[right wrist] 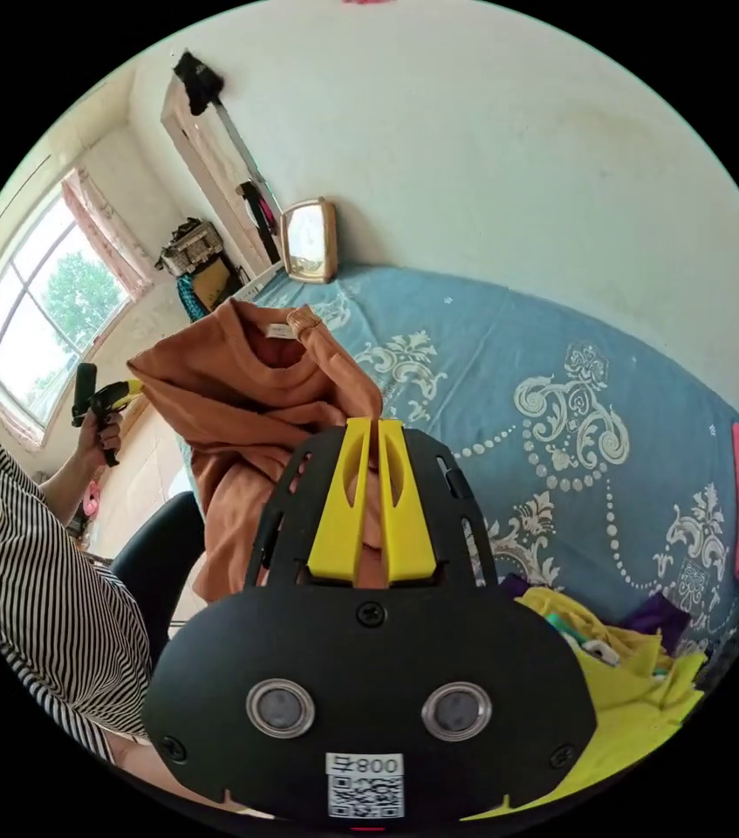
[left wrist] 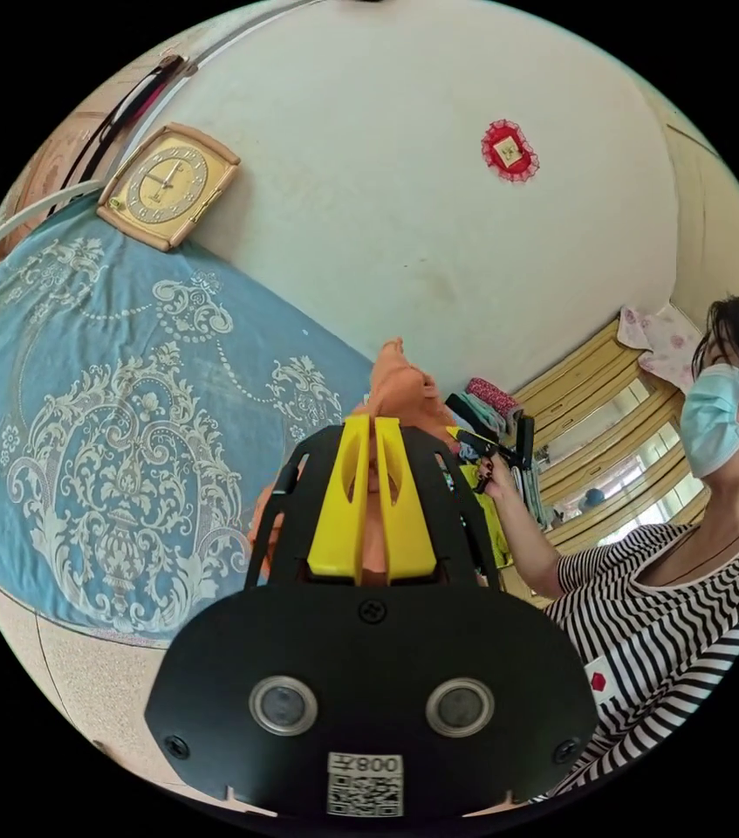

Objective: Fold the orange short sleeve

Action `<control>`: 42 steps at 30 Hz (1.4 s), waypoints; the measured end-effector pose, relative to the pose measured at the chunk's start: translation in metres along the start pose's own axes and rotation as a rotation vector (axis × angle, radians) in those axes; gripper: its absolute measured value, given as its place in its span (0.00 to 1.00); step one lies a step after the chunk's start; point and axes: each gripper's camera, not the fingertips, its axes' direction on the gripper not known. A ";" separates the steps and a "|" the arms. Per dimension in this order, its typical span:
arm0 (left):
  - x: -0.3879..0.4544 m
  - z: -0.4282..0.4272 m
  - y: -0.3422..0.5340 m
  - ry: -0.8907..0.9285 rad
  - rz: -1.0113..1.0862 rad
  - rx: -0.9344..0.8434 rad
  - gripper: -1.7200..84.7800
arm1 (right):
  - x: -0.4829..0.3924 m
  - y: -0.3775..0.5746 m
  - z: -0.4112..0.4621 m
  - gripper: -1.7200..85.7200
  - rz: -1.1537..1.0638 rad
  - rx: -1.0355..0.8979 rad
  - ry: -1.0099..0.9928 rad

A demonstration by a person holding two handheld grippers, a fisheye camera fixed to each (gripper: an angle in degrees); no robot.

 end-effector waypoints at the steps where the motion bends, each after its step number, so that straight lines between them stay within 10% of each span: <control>1: 0.013 -0.024 0.002 0.006 0.012 0.032 0.03 | -0.029 0.018 -0.030 0.03 -0.021 0.026 0.023; 23: 0.253 -0.386 0.081 0.206 0.515 0.637 0.03 | -0.397 0.269 -0.442 0.03 -0.402 0.793 0.289; 42: 0.301 -0.380 -0.012 0.084 0.731 0.719 0.03 | -0.428 0.226 -0.501 0.03 -0.424 0.903 0.390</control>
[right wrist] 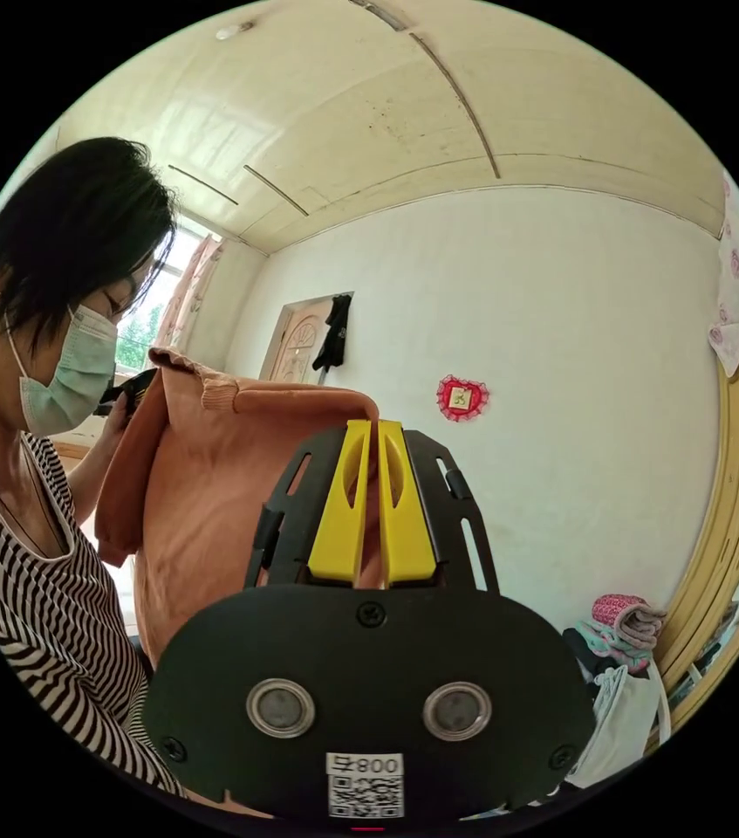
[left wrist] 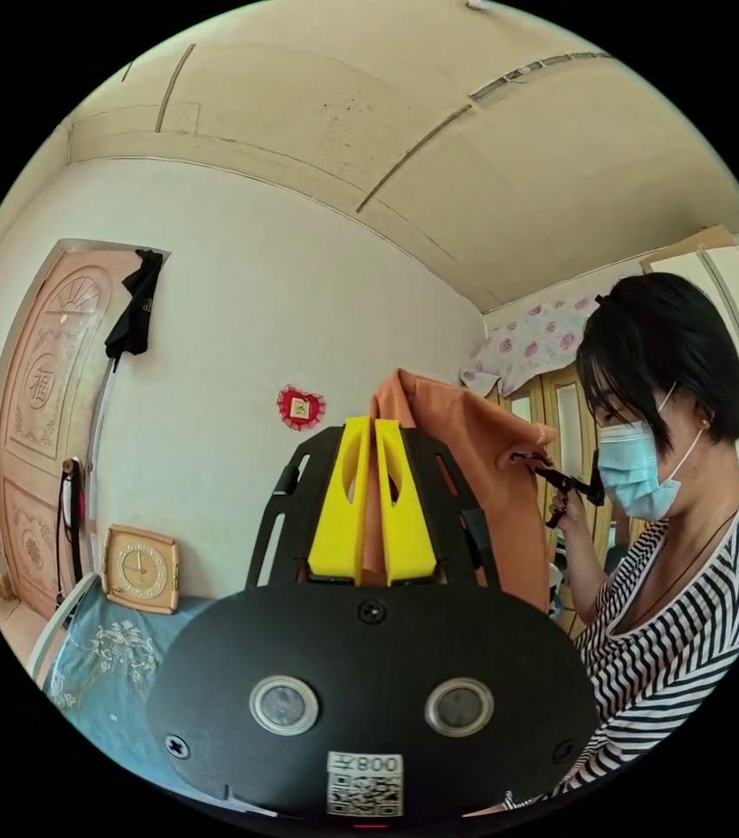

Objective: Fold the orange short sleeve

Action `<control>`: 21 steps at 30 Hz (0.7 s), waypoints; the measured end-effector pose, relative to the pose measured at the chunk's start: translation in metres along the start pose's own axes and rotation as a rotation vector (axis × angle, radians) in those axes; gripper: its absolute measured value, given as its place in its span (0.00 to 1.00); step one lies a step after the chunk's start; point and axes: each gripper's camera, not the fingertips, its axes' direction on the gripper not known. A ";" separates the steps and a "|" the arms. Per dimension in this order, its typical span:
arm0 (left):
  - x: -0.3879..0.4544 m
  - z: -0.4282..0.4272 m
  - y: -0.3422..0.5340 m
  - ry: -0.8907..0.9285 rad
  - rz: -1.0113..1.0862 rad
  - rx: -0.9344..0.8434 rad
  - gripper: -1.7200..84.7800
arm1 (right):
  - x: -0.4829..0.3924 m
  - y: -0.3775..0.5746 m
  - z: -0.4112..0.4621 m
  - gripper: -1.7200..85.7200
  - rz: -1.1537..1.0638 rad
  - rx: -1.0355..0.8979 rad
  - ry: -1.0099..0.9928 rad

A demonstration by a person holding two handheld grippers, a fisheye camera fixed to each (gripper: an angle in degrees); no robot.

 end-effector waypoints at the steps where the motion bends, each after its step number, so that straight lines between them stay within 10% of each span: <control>1: -0.015 0.019 0.004 -0.014 -0.009 -0.019 0.03 | 0.007 -0.004 0.021 0.03 -0.004 -0.022 0.012; 8: -0.165 0.186 0.063 -0.164 -0.178 -0.232 0.03 | 0.084 -0.007 0.230 0.04 0.040 -0.294 -0.003; 16: -0.397 0.375 0.272 -0.406 -0.556 -0.703 0.06 | 0.204 0.157 0.621 0.04 0.346 -1.070 -0.063; 21: -0.421 0.383 0.420 -0.265 -0.720 -0.908 0.09 | 0.221 0.266 0.674 0.03 0.469 -1.203 -0.038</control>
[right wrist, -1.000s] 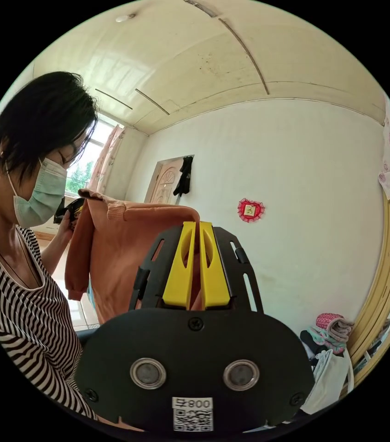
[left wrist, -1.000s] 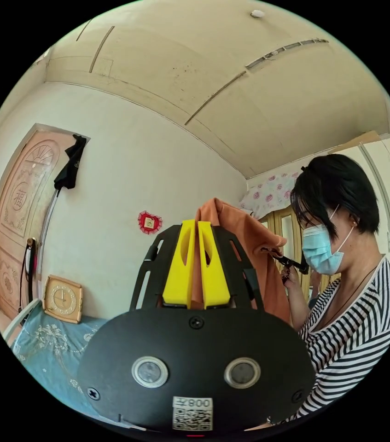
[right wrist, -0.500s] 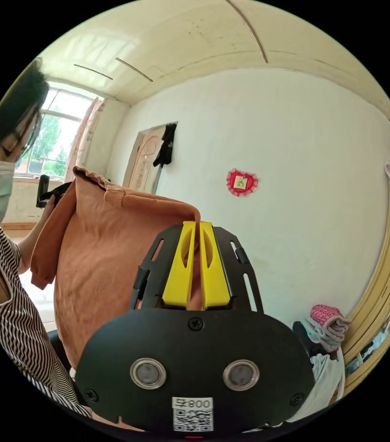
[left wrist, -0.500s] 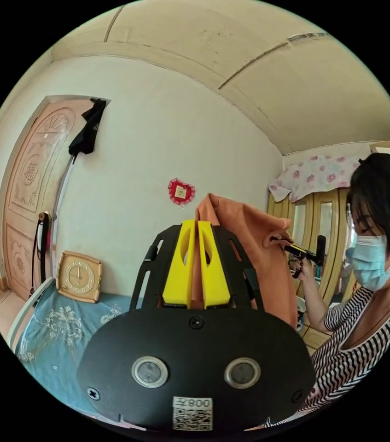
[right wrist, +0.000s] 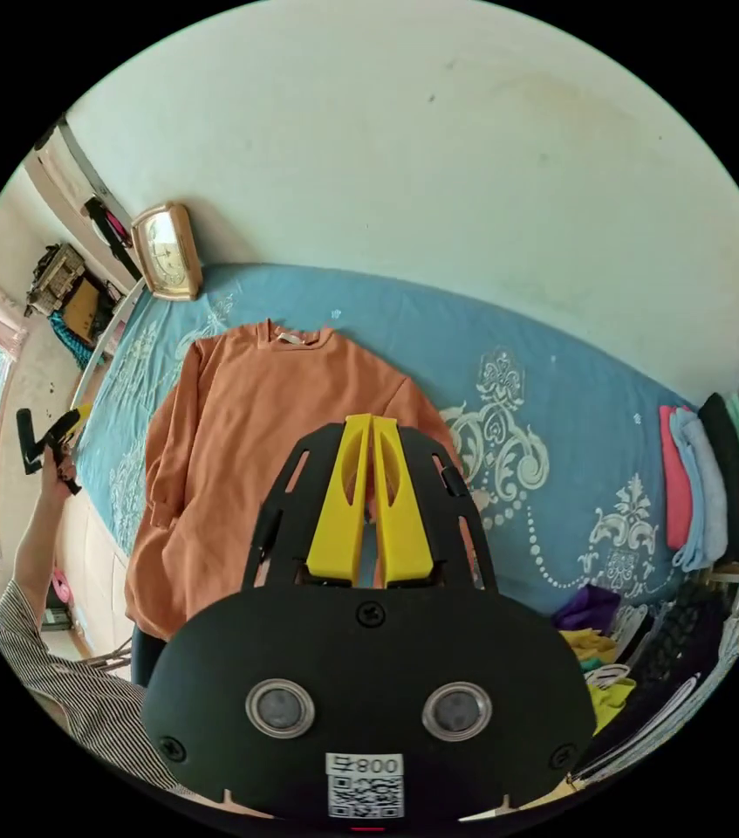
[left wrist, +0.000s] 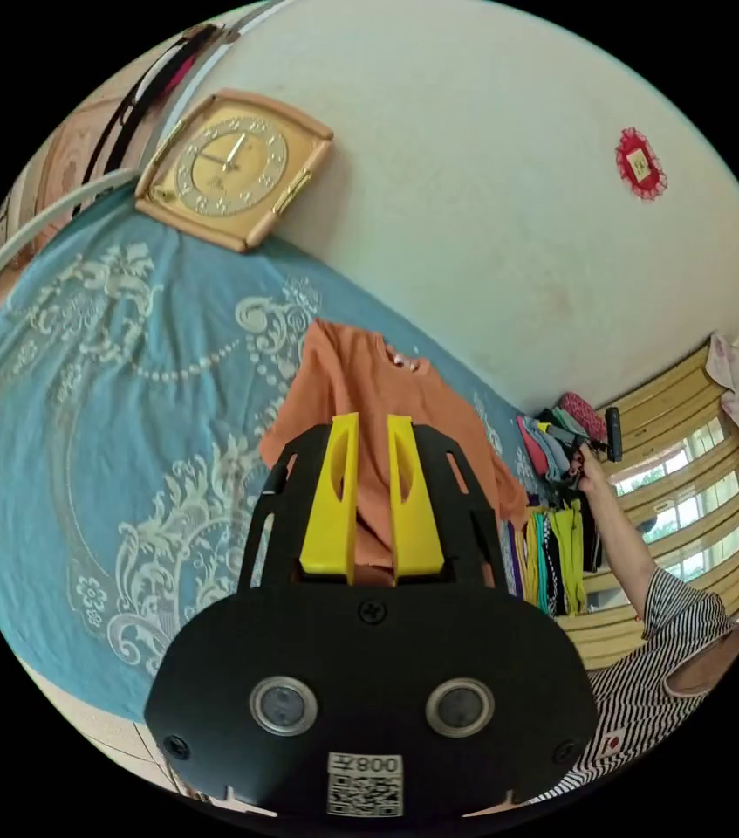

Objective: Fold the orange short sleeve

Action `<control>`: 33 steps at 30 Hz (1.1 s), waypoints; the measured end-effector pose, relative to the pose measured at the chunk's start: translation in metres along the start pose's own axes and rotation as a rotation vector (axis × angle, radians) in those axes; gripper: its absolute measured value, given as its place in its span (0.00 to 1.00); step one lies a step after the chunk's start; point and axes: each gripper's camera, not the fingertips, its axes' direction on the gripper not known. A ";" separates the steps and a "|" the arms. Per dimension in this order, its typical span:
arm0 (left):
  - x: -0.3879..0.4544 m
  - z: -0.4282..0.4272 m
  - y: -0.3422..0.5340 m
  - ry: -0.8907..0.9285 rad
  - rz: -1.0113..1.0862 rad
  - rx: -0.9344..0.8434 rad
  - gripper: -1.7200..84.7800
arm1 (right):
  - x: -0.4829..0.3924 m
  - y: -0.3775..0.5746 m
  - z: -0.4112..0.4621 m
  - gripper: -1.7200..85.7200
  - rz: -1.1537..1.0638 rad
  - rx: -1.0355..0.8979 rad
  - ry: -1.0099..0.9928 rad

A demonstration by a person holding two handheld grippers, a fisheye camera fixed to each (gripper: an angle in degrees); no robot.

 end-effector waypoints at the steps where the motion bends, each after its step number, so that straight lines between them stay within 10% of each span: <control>1: -0.011 0.021 0.019 0.034 0.000 -0.057 0.10 | 0.009 0.008 0.014 0.03 0.010 -0.004 -0.034; 22: -0.010 0.239 0.018 -0.185 0.249 -0.333 0.08 | 0.057 -0.101 0.137 0.11 0.147 -0.325 0.152; 33: -0.072 0.111 -0.025 -0.157 0.240 -0.015 0.06 | 0.036 -0.181 0.134 0.02 0.008 -0.327 0.333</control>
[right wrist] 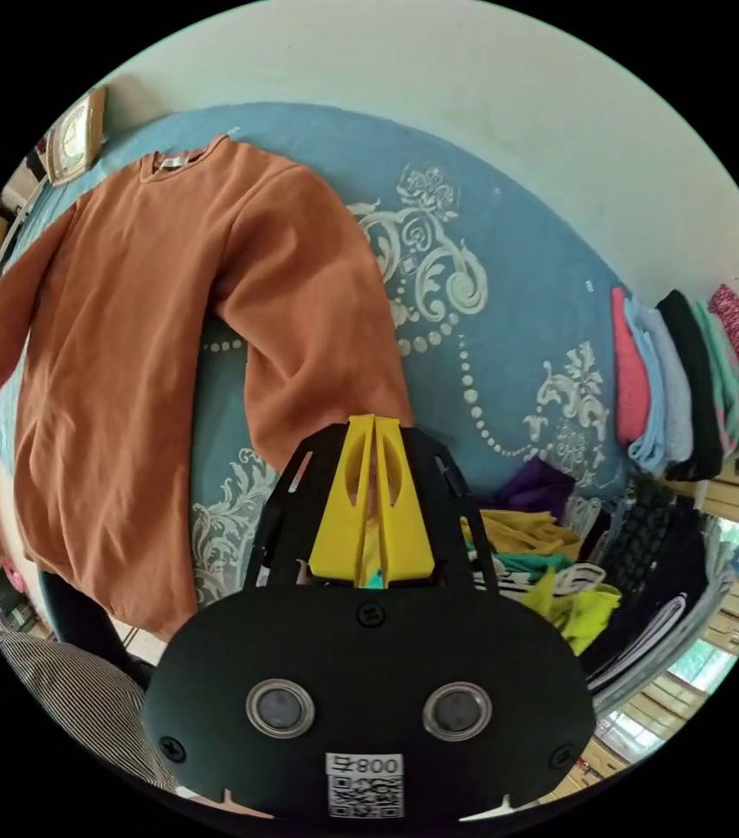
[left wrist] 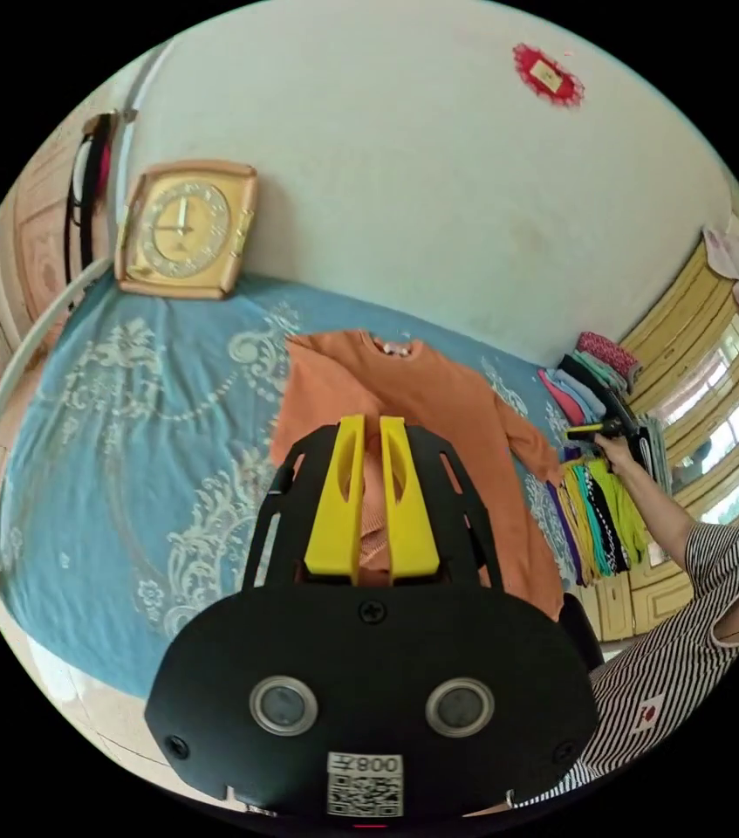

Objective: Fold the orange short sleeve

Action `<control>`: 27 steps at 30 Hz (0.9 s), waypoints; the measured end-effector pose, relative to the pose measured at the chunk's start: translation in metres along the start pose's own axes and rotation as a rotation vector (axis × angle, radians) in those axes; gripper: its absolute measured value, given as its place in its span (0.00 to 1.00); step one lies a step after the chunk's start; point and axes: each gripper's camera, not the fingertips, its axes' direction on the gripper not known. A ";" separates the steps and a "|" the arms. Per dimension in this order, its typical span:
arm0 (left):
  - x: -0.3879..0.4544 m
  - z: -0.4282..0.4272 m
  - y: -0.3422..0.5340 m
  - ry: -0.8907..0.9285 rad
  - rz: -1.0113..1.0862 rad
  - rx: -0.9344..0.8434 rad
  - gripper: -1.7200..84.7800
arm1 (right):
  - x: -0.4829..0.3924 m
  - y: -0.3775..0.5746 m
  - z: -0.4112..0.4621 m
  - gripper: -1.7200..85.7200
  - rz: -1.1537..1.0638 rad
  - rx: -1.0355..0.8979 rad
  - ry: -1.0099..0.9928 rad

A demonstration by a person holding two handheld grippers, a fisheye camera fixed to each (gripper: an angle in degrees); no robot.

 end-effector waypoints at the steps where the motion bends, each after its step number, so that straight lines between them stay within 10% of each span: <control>1: -0.023 -0.032 -0.009 -0.069 -0.024 0.065 0.05 | 0.008 -0.005 -0.019 0.02 0.003 0.037 0.079; 7: -0.159 -0.125 0.003 -0.521 -0.415 0.253 0.05 | 0.075 -0.034 -0.078 0.04 0.146 0.159 0.074; 17: -0.179 0.034 0.167 0.253 -0.504 -0.012 0.04 | 0.049 -0.077 0.072 0.12 0.091 -0.162 -0.209; 27: -0.147 0.072 0.191 0.328 -0.260 -0.121 0.03 | 0.032 -0.077 0.082 0.04 -0.068 -0.156 -0.103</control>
